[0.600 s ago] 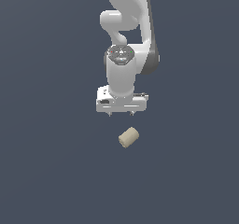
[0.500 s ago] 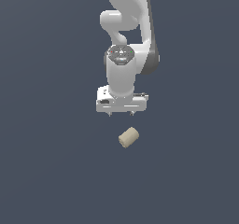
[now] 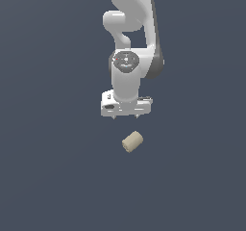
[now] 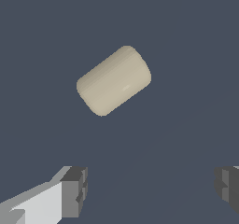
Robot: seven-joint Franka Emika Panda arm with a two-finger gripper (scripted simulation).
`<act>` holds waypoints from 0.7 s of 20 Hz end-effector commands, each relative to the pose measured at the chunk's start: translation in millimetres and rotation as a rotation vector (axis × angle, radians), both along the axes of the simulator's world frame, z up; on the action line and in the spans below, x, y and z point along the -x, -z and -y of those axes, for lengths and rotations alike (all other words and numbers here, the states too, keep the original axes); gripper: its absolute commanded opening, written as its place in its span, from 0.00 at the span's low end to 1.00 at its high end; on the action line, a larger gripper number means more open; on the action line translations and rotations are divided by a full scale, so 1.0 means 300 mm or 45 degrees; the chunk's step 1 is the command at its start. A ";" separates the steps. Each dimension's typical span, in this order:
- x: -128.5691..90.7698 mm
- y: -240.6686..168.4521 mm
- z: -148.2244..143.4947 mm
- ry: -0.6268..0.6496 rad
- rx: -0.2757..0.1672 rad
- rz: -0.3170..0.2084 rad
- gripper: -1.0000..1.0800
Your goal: Pick up the object and move it to a goal position.
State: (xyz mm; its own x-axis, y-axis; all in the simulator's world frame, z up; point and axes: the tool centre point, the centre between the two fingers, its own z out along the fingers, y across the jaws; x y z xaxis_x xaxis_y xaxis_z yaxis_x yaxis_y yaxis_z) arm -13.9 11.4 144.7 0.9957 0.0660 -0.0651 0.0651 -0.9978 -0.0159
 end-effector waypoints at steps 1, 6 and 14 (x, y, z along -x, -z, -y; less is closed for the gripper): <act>0.001 0.001 0.000 -0.003 0.000 -0.002 0.96; -0.006 0.004 -0.002 0.028 0.001 0.001 0.96; -0.034 0.023 -0.014 0.165 0.008 0.008 0.96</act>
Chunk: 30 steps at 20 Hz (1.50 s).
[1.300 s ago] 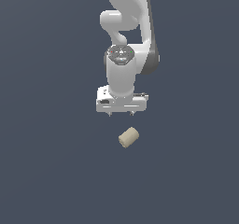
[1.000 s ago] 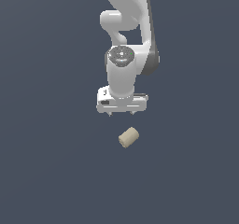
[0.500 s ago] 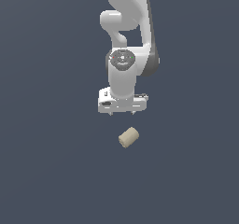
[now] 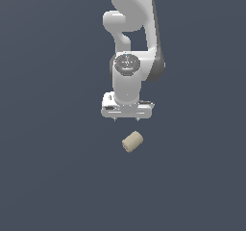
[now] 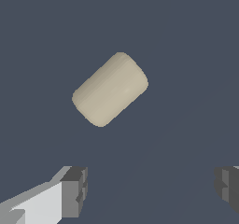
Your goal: Pick up the object and move it to a goal position.
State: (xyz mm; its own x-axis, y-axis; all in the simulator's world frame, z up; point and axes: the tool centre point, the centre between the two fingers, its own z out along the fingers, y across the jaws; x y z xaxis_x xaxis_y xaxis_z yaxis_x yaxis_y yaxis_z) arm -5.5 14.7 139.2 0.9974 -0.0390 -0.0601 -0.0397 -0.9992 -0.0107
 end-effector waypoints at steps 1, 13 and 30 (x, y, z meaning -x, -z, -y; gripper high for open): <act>-0.011 0.008 -0.005 0.056 0.003 0.003 0.96; -0.087 0.065 -0.039 0.437 0.022 0.022 0.96; -0.182 0.145 -0.090 0.948 0.044 0.055 0.96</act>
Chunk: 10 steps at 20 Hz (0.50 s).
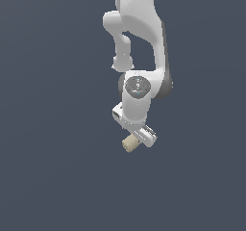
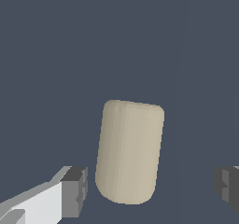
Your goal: Pick up the object and move it to a goal position.
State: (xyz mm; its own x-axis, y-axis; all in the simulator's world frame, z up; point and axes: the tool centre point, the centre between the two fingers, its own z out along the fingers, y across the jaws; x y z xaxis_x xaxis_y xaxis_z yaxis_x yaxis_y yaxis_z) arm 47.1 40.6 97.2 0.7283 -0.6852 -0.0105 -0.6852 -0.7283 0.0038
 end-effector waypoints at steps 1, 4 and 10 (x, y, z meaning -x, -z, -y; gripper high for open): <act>-0.010 0.008 -0.005 0.056 0.002 0.005 0.96; -0.019 0.016 -0.011 0.103 0.004 0.008 0.96; -0.027 0.024 -0.016 0.153 0.006 0.012 0.96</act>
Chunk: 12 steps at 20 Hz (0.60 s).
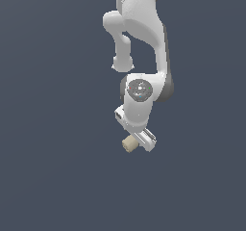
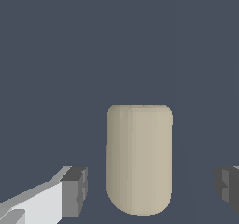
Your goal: Pick up the object and move it to a goal position.
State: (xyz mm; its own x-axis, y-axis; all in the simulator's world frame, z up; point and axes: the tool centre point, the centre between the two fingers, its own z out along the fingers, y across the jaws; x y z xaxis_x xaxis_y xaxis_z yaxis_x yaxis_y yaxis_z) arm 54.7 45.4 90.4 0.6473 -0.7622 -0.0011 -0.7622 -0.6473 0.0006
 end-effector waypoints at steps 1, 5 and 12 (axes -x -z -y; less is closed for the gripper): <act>-0.003 0.002 -0.001 0.013 0.001 0.001 0.96; -0.001 0.007 -0.001 0.009 0.000 0.001 0.96; 0.001 0.111 0.000 0.013 0.000 0.001 0.96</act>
